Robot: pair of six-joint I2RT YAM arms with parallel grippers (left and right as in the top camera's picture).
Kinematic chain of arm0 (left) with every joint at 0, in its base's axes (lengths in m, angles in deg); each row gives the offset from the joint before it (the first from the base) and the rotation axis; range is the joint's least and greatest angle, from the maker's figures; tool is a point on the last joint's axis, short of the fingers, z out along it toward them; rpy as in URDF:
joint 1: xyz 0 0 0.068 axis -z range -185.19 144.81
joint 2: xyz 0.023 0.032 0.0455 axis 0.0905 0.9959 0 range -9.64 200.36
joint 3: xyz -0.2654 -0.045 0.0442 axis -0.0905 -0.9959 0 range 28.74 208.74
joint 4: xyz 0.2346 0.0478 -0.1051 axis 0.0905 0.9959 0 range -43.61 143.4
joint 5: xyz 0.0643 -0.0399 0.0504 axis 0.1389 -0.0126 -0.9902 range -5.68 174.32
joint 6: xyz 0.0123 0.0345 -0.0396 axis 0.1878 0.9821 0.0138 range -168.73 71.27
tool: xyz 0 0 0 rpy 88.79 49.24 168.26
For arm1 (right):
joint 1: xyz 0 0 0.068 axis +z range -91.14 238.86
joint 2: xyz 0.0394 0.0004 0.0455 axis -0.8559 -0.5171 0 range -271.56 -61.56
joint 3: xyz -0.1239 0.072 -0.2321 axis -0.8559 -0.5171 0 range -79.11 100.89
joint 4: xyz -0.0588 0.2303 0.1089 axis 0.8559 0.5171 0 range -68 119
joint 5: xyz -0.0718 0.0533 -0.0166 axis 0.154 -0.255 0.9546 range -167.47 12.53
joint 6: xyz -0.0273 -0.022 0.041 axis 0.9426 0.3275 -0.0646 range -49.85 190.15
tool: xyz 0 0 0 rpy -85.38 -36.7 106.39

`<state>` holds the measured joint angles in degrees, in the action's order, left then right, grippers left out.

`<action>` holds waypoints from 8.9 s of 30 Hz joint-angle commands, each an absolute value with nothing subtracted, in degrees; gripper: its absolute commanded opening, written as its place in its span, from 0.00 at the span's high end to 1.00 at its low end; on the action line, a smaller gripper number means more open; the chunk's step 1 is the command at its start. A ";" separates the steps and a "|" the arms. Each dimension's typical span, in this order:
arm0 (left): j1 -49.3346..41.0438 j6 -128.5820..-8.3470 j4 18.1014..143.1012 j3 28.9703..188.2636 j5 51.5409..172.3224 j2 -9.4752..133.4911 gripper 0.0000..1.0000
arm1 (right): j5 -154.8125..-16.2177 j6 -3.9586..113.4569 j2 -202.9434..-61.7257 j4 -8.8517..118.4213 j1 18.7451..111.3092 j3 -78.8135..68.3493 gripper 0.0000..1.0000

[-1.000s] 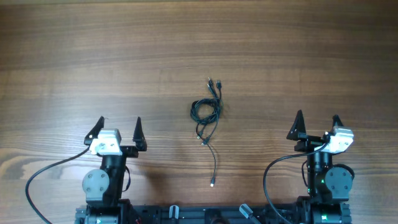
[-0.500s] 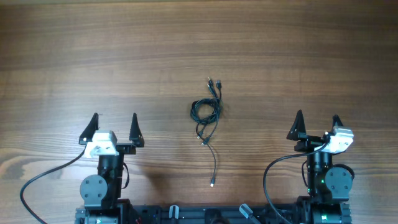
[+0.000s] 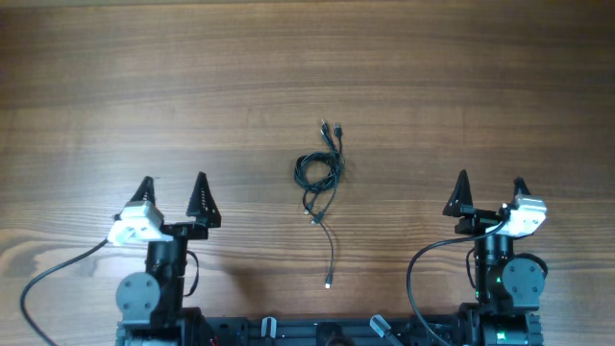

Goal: Untangle cables

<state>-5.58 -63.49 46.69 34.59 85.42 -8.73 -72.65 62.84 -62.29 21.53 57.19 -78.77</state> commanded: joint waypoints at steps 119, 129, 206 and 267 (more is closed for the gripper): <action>13.05 -67.91 83.28 95.17 94.62 93.54 0.92 | -109.07 62.88 -98.45 15.80 56.97 -41.46 0.00; 11.84 -67.14 84.46 95.07 90.05 93.54 0.89 | -132.08 55.69 -136.98 39.08 57.02 -19.36 0.00; 15.17 -78.97 81.46 95.07 91.10 103.53 0.87 | -91.84 24.54 -170.01 29.94 92.34 -19.97 0.75; 7.38 -76.13 94.08 104.99 105.29 94.67 0.64 | -128.85 31.14 -170.01 30.36 73.91 -19.97 0.96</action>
